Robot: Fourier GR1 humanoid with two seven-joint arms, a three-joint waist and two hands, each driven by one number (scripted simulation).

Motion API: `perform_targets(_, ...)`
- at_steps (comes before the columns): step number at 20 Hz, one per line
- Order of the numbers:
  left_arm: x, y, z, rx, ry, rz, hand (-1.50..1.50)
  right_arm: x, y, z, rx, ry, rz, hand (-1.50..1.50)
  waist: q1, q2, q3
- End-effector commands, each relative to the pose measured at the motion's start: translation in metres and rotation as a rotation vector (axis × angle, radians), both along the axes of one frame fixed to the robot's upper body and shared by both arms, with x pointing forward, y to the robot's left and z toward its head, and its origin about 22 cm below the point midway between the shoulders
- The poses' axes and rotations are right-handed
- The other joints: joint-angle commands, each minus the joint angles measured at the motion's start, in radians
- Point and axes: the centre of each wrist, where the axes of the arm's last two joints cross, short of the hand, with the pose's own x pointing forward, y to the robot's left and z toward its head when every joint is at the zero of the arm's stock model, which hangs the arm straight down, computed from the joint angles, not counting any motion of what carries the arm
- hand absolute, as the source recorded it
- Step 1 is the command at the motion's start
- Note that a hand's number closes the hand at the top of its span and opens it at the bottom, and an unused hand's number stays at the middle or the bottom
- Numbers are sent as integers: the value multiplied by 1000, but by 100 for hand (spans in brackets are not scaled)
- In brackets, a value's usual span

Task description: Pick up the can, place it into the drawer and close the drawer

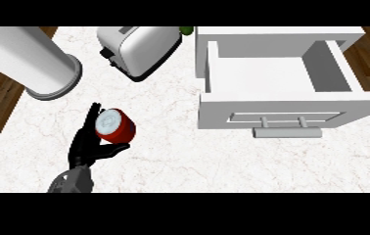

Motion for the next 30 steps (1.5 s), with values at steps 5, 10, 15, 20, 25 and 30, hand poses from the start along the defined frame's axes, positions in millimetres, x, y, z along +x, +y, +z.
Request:
perform_targets(5,18,4,-8,-87,-40,6,150,-6,3,0,2,16,15,-150,-4,1,0)
perform_targets(10,36,-16,5,-145,-20,-112,150,1,4,-5,20,-7,23,-150,0,0,0)
perform_targets(15,44,-26,16,-152,-122,-176,150,-18,-3,16,18,6,24,-150,-3,-1,0)
perform_targets(20,60,-55,57,-169,-201,-181,150,-15,5,9,25,0,-6,-150,8,-4,1)
perform_targets(25,47,-65,43,-145,-210,-70,150,2,15,5,16,-12,8,-150,4,-1,1)
perform_targets(30,61,-62,97,-141,-255,-85,150,-13,13,13,40,-18,-3,-150,5,-3,1)
